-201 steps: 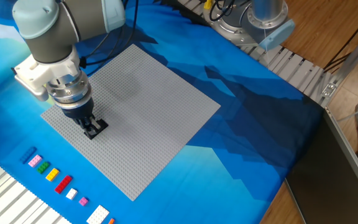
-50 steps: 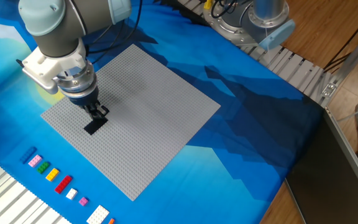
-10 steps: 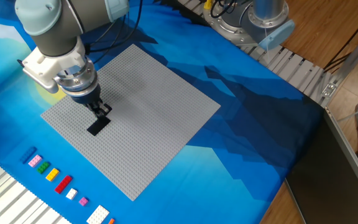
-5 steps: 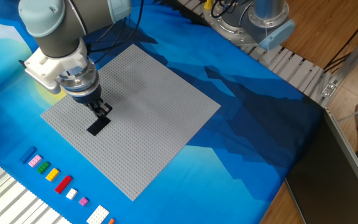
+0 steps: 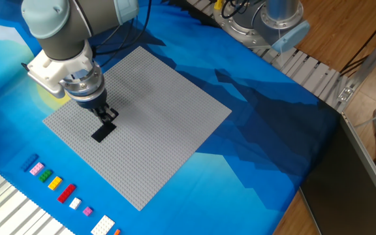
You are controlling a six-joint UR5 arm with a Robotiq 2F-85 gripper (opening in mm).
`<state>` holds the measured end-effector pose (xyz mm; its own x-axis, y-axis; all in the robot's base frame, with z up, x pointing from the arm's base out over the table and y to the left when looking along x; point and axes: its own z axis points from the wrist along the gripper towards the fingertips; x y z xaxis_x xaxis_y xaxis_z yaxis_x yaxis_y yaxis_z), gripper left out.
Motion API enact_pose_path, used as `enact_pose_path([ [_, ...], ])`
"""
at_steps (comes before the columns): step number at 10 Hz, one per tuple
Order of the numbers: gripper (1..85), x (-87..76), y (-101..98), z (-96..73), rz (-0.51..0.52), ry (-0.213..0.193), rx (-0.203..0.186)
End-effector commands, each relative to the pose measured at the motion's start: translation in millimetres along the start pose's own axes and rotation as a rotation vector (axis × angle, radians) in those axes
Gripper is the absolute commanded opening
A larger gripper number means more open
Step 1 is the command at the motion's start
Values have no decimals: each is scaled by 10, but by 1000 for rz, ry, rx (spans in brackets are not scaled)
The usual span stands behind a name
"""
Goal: Stack small Lego blocks one on top of the other
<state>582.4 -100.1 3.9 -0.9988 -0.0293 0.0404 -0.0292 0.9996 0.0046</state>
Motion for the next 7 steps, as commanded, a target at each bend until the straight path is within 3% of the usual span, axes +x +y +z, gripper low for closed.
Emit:
enact_pose_path([
  [1,10,9,28,-21,11,2,-21],
  [3,10,39,34,-45,9,16,-32],
  [7,10,27,-13,-37,-1,12,-10],
])
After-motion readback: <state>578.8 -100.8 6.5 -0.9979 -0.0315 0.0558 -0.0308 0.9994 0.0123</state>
